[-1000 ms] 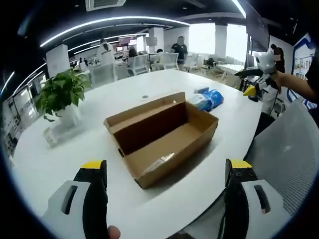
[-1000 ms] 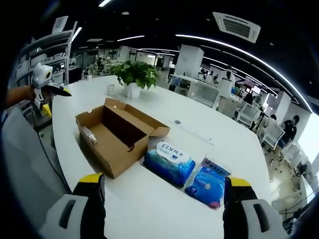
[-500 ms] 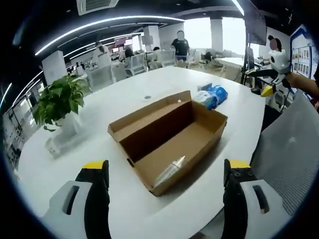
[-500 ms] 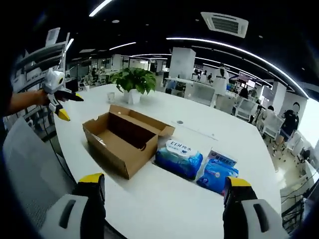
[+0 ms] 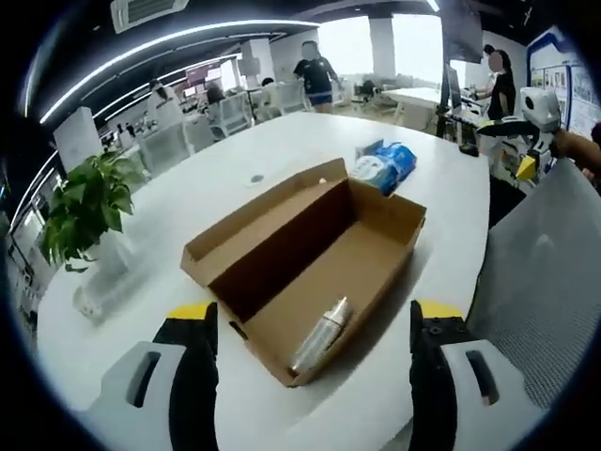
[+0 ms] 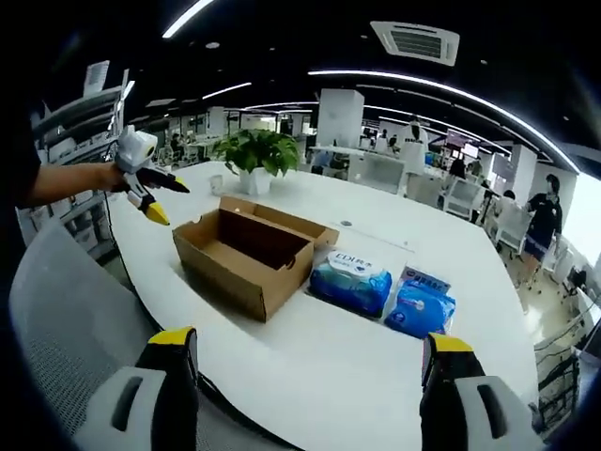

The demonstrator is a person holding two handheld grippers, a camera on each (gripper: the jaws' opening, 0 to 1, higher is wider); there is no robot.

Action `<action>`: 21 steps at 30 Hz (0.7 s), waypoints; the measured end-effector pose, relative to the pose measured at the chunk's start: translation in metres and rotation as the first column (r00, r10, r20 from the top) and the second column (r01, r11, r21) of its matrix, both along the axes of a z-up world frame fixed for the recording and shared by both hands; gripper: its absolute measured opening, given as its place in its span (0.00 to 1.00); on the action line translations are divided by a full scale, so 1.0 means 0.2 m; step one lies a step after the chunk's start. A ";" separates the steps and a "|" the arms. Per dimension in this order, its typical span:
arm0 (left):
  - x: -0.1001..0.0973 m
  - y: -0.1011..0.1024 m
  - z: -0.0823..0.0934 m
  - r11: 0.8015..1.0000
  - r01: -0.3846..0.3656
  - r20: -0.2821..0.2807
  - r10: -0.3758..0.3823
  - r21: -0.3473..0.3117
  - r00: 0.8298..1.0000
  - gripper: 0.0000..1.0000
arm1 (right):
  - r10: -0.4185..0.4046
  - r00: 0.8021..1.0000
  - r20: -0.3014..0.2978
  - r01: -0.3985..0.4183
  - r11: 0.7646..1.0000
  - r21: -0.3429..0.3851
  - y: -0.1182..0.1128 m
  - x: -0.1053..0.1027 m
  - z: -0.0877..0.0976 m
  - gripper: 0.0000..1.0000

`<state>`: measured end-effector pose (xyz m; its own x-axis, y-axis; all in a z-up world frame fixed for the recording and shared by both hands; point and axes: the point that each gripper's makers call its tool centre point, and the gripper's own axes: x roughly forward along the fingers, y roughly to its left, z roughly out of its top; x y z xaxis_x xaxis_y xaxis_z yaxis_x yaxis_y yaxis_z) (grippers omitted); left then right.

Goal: Operate the shoe box by opening the lid, removing the specified soft item, and placing it in the target area until the item is outside and the box remains undamaged.

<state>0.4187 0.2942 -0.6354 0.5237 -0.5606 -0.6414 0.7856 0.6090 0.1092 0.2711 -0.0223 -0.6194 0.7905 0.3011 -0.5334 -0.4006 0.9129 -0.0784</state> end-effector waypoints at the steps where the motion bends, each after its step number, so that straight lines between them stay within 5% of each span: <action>1: 0.01 -0.01 -0.01 1.000 0.012 0.003 -0.012 0.011 1.000 0.85 | -0.005 1.000 0.003 0.005 1.000 0.007 0.00 -0.01 0.00 0.99; 10: 0.09 -0.04 -0.09 0.995 0.061 -0.037 -0.059 0.078 0.998 0.77 | 0.000 0.999 0.032 0.000 1.000 0.027 0.06 -0.03 0.03 0.99; 21: 0.15 -0.05 -0.24 0.965 0.161 -0.104 -0.142 0.205 0.984 0.67 | 0.010 0.998 0.065 -0.011 1.000 0.011 0.09 -0.02 0.04 0.99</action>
<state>0.4488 0.2832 -0.6841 0.3798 -0.4758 -0.7933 0.8792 0.4524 0.1496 0.2675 -0.0040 -0.6111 0.8202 0.3153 -0.4774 -0.4043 0.9098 -0.0938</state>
